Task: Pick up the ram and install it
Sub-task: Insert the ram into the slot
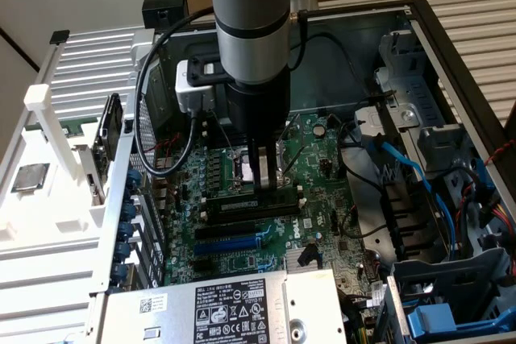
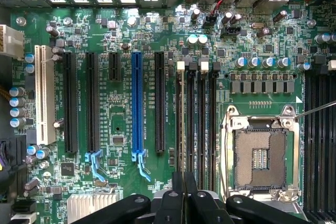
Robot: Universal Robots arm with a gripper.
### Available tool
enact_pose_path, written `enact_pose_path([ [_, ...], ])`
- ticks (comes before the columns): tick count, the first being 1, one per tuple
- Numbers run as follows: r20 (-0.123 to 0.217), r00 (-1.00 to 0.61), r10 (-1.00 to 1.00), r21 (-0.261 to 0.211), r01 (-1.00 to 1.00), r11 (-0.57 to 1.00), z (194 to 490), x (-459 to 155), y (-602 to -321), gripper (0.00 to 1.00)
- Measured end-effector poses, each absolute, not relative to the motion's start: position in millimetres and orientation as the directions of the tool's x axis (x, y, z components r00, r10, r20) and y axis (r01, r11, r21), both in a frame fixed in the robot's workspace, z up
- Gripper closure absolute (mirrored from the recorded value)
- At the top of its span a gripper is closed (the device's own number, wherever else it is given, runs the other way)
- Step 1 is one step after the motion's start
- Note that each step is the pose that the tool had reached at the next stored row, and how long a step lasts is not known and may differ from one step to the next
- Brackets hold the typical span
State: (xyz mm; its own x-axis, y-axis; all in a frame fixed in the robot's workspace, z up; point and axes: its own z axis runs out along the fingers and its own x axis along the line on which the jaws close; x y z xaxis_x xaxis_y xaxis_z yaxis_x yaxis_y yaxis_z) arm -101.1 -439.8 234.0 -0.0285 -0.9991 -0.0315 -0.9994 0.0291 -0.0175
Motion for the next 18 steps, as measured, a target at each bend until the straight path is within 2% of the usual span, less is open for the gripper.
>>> enact_pose_path([
  [18, -0.031, -0.020, -0.999, -0.017, -1.000, 0.020, 235.4, -101.1, -439.8, 0.88],
])
